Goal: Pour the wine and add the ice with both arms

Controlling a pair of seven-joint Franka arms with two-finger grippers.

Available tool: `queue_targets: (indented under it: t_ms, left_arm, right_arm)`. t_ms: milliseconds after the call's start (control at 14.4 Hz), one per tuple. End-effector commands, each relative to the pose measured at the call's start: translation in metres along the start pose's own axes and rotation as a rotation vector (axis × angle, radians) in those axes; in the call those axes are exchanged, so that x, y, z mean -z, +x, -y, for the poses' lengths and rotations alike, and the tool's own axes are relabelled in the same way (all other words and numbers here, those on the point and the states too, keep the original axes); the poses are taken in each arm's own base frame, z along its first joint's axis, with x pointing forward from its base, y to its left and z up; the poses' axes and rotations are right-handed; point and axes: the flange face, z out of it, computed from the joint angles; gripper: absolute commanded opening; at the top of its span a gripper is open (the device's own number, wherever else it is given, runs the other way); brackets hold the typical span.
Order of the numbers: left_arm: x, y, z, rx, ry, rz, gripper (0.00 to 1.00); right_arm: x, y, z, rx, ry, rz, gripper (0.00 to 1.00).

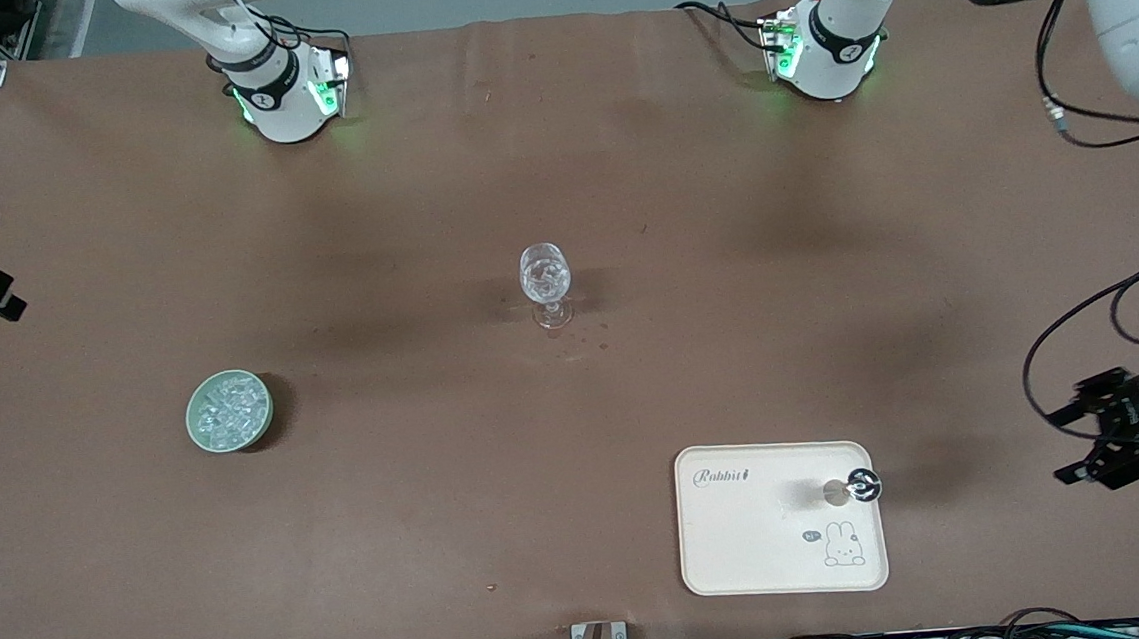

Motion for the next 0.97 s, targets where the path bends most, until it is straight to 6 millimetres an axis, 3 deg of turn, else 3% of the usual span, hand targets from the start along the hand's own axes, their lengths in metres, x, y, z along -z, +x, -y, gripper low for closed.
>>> queue_targets:
  t_ms: [0,139,278,486,624,902]
  left_arm:
    - [0.058,-0.041,-0.026,-0.316,0.122,-0.043,1.0]
    - [0.09,-0.07,-0.04,-0.452,0.2,-0.051,1.0]
    - [0.121,-0.113,-0.061,-0.607,0.277,-0.044,1.0]
    - [0.167,-0.163,-0.076,-0.701,0.321,-0.033,1.0]
    - [0.19,-0.197,-0.08,-0.804,0.358,0.008,0.99]
    - [0.217,-0.236,-0.065,-0.841,0.367,0.028,0.99]
  right_arm:
    - [0.005,-0.007,0.006,0.02,0.02,0.018,1.0]
    - [0.005,-0.01,0.016,0.026,0.023,0.021,1.0]
    - [0.004,-0.01,0.02,0.025,0.033,0.018,1.0]
    - [0.004,-0.009,0.02,0.027,0.036,0.012,1.0]
    - [0.004,-0.009,0.02,0.031,0.035,0.014,1.0]
    - [0.005,-0.009,0.01,0.111,0.016,0.021,1.0]
